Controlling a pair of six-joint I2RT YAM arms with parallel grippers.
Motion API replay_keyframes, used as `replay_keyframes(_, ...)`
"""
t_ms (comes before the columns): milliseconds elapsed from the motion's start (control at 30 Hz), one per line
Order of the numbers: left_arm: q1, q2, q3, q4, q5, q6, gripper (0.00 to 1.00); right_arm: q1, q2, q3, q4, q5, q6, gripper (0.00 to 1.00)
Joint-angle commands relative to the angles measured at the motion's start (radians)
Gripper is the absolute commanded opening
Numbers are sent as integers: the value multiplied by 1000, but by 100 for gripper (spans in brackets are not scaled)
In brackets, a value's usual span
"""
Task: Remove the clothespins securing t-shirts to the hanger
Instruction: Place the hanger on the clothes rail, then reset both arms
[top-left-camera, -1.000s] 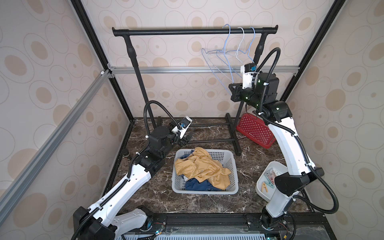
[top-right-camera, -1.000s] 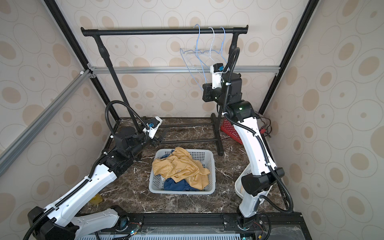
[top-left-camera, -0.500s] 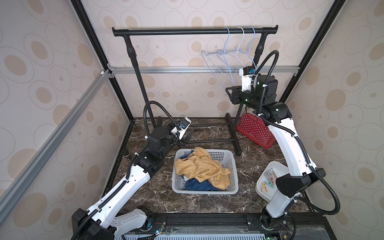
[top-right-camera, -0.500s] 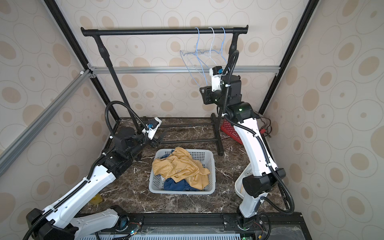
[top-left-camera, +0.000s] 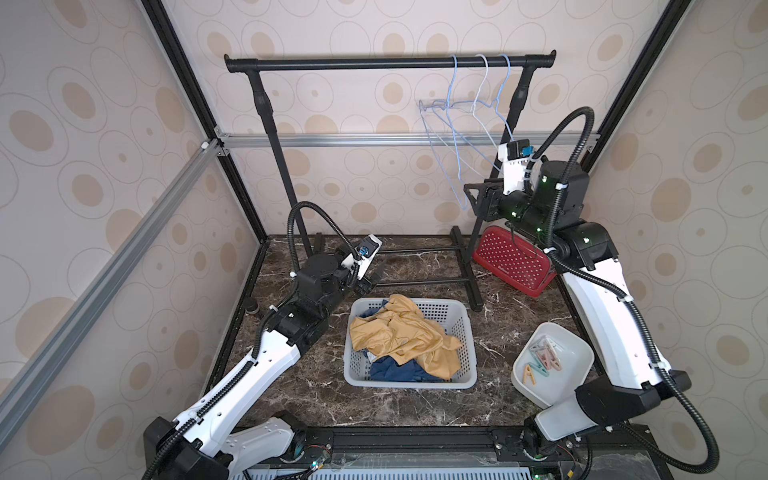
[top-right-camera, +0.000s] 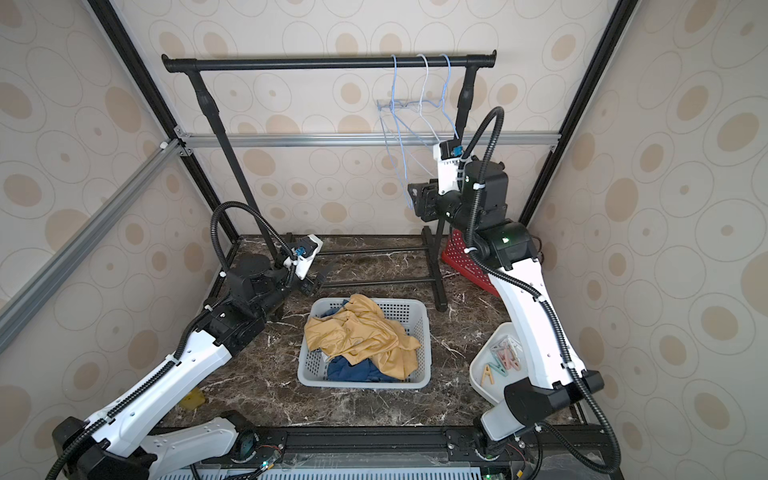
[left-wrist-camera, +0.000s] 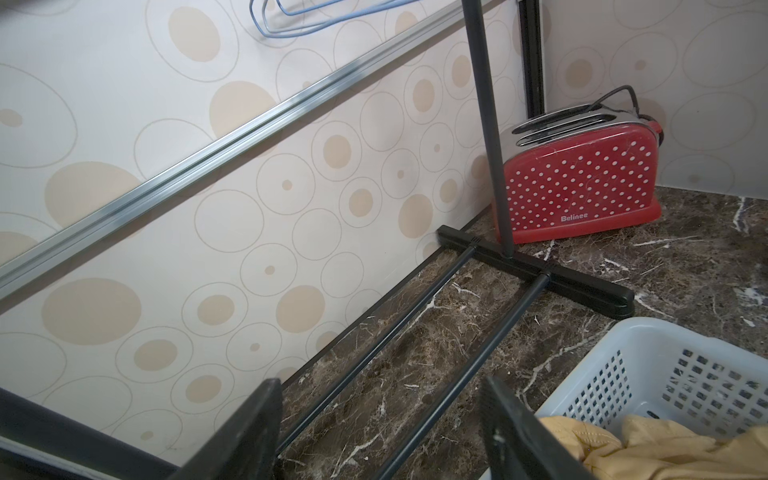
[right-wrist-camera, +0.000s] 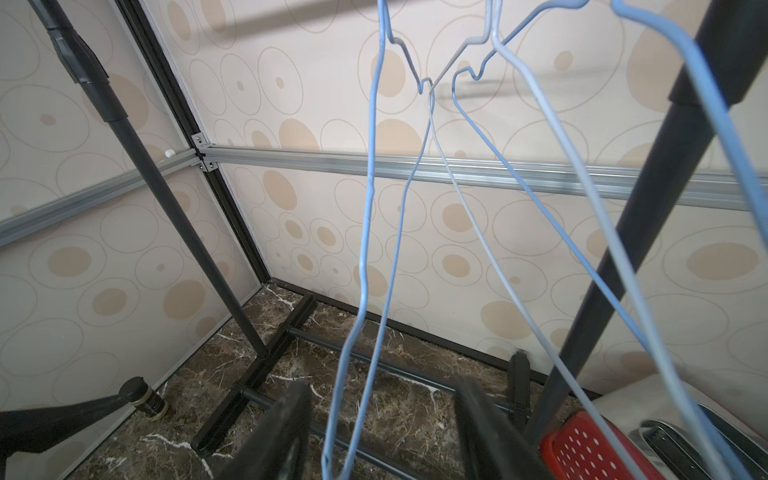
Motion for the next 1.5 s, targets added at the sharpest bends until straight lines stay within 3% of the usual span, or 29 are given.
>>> replay_keyframes(0,9,-23,18,-16,-27,-22,76,-3,-88,-82,12,20,-28,58)
replay_keyframes(133,25,-33,5,-26,-77,-63,77,-3,-183,-191,12,34,-38,58)
replay_keyframes(400,157,-78,-85,-10,-102,-236,82,-3,-343,-432,12,56,-46,59)
replay_keyframes(633,204,-149,-230,34,-156,-271,98,-3,-461,-730,93,83,-2,75)
replay_keyframes(733,211,-171,-291,52,-178,-281,99,-3,-498,-849,147,110,10,83)
replay_keyframes(833,215,-186,-342,78,-202,-286,99,-3,-527,-950,205,153,17,99)
replay_keyframes(1133,271,-147,-501,244,-271,-329,99,-27,-539,-1236,454,352,-22,100)
replay_keyframes(1467,423,4,-646,497,-267,-312,99,-181,-470,-1489,780,464,-25,100)
